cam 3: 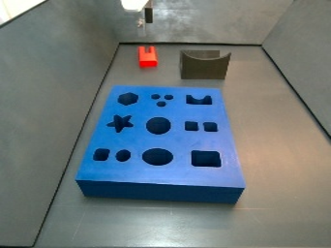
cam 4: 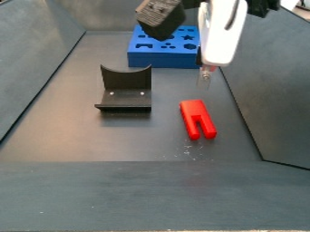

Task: Pick up the square-circle object. Move up. Rotate the square-circle object. Place the square-circle object on the fixture. Regrasp the square-circle object. Move to above the board. Insert the square-circle object.
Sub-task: Rotate the square-circle object.

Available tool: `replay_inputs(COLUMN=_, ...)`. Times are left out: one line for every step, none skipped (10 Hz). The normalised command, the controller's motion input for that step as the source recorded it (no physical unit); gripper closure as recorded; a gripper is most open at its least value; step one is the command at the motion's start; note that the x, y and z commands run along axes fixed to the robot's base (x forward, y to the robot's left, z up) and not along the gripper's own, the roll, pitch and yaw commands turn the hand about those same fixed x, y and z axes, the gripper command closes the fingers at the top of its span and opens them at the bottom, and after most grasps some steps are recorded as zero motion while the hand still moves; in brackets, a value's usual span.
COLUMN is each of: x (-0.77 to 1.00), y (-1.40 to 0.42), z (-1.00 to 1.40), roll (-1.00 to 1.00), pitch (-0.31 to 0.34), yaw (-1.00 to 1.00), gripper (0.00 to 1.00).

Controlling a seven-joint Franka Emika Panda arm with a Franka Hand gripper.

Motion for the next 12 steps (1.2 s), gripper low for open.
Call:
replay_inputs(x=0.04, y=0.00, z=-0.04, roll=0.00, pitch=-0.006, yaw=1.00, gripper=0.00)
replay_inputs(x=0.04, y=0.00, z=-0.04, roll=0.00, pitch=-0.006, yaw=1.00, gripper=0.00)
replay_inputs(x=0.04, y=0.00, z=-0.04, roll=0.00, pitch=-0.007, yaw=1.00, gripper=0.00)
replay_inputs(x=0.04, y=0.00, z=-0.04, roll=0.00, pitch=-0.007, yaw=1.00, gripper=0.00)
replay_inputs(x=0.04, y=0.00, z=-0.03, roll=0.00, pitch=-0.007, yaw=1.00, gripper=0.00)
replay_inputs(x=0.04, y=0.00, z=-0.03, roll=0.00, pitch=-0.008, yaw=1.00, gripper=0.00)
replay_inputs(x=0.04, y=0.00, z=-0.03, roll=0.00, pitch=-0.008, yaw=1.00, gripper=0.00)
replay_inputs(x=0.04, y=0.00, z=-0.03, roll=0.00, pitch=-0.009, yaw=1.00, gripper=0.00)
replay_inputs(x=0.04, y=0.00, z=-0.03, roll=0.00, pitch=-0.009, yaw=1.00, gripper=0.00)
replay_inputs(x=0.04, y=0.00, z=-0.03, roll=0.00, pitch=-0.010, yaw=1.00, gripper=0.00)
replay_inputs(x=0.04, y=0.00, z=-0.03, roll=0.00, pitch=-0.010, yaw=1.00, gripper=0.00)
replay_inputs(x=0.04, y=0.00, z=-0.03, roll=0.00, pitch=-0.011, yaw=1.00, gripper=0.00)
